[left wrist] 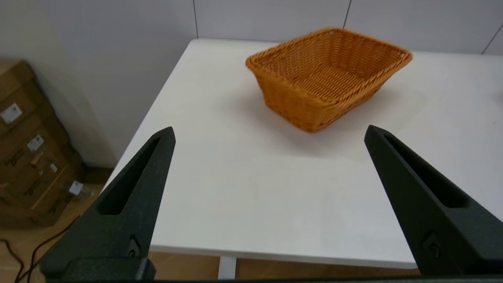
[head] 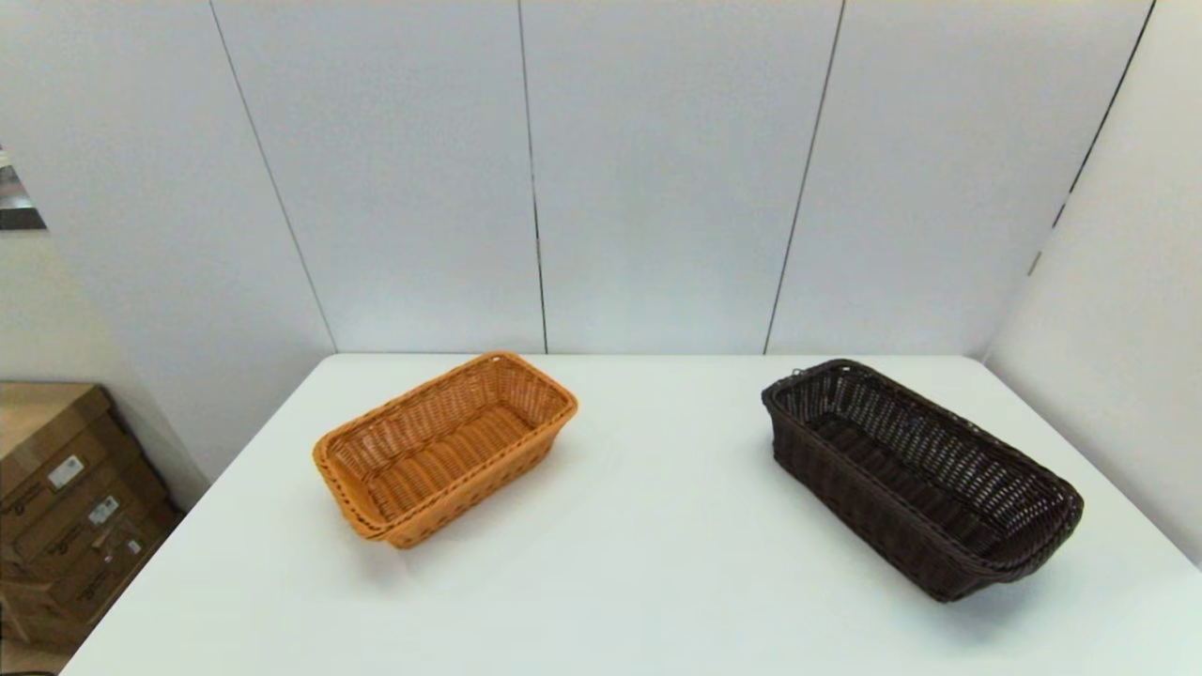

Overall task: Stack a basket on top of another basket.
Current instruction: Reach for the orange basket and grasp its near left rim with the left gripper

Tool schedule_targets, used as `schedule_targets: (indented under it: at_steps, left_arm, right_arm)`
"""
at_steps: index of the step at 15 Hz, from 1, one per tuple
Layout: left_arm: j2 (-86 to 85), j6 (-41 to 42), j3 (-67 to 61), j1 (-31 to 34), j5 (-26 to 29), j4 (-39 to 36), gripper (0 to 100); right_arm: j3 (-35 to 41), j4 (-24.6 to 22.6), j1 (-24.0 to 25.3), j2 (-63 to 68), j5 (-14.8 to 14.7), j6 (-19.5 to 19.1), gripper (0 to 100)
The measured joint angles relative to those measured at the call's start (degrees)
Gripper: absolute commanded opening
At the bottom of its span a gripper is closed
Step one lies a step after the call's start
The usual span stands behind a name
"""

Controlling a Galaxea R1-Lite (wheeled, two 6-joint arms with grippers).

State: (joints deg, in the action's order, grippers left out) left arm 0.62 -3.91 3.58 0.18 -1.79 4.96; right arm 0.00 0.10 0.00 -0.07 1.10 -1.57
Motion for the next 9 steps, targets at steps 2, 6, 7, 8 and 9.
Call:
schedule_targets:
  at_steps: [2, 6, 7, 8, 9]
  left_arm:
    - [3.82, -0.74, 4.10, 0.00, 0.56, 0.35, 100]
    - [20.98, -7.46, 15.76, 0.06, 0.63, 0.35, 100]
    - [27.14, -10.56, 19.09, 0.11, 0.54, 0.38, 100]
    - [33.61, -13.78, 22.16, 0.11, 0.32, 0.35, 100]
    - [39.31, -16.57, 24.69, 0.11, -0.11, 0.21, 100]
  right_arm:
    - [0.00, 0.00, 0.00, 0.00, 0.05, -0.05, 100]
    - [0.00, 0.00, 0.00, 0.00, 0.00, -0.02, 100]
    - [0.00, 0.00, 0.00, 0.00, 0.00, -0.02, 100]
    - [0.00, 0.00, 0.00, 0.00, 0.00, -0.02, 100]
    - [0.00, 0.00, 0.00, 0.00, 0.00, -0.05, 100]
